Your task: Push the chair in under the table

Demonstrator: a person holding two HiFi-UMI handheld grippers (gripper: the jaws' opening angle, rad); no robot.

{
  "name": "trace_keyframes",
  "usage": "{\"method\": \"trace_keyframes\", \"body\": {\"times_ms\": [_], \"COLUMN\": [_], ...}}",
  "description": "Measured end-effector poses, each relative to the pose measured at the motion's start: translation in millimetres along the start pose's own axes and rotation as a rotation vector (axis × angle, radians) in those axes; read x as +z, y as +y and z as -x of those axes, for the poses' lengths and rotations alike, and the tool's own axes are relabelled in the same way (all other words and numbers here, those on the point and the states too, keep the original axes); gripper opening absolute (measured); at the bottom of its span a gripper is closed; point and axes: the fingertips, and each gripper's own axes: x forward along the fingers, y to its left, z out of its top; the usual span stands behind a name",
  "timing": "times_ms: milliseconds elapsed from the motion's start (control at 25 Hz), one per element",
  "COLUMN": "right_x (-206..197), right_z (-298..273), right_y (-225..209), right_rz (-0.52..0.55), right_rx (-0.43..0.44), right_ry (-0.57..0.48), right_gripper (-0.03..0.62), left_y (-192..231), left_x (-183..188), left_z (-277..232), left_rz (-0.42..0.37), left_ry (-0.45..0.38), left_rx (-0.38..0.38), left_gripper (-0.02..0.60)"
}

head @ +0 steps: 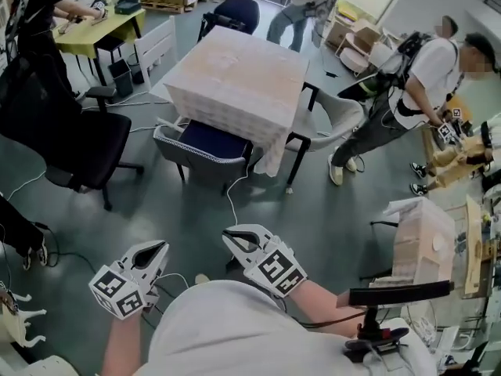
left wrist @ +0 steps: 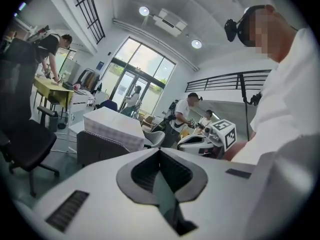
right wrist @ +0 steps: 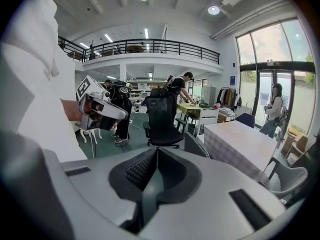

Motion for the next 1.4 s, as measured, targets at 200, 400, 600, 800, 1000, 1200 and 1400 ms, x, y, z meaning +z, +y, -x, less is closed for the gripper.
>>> {"method": "trace_keyframes", "body": {"times_ms": [200, 400, 600, 800, 1000, 1200, 1400], "right_x": [8, 14, 15, 16, 13, 8, -20], "right_z": [1, 4, 1, 0, -1, -2, 10], "right_y": [21, 31, 38, 40, 36, 23, -5], "right_rz": [0.02, 0.022, 0.023, 0.026, 0.019, 0.004, -0.047], "right_rx": [0.009, -0.004, 0.0, -0.004, -0.008, 0.0, -0.037], "right_ry": [-0.007, -0.01, -0.005, 0.006, 0.017, 0.017, 0.042], "right_gripper": [0.017, 0.015, 0.014, 0.014, 0.014, 0.014, 0.014], "left_y": [-5, -8, -3, 1, 6, 13, 19], "left_x": [-5, -7, -13, -17, -22, -23, -34], "left_z": [16, 22, 27, 27, 21, 3, -41], "left_rz": [-0.007, -0.006, 0.005, 0.029, 0.043, 0.068, 0.123], "left_ry": [0.005, 0.015, 0.03, 0.039, 0.056, 0.076, 0.1], "left_rx": [0.011, -0.007, 0.0, 0.002, 0.002, 0.006, -0.031], "left_gripper": [0.011, 0.011, 0.011, 0.011, 0.012, 0.011, 0.012]}}
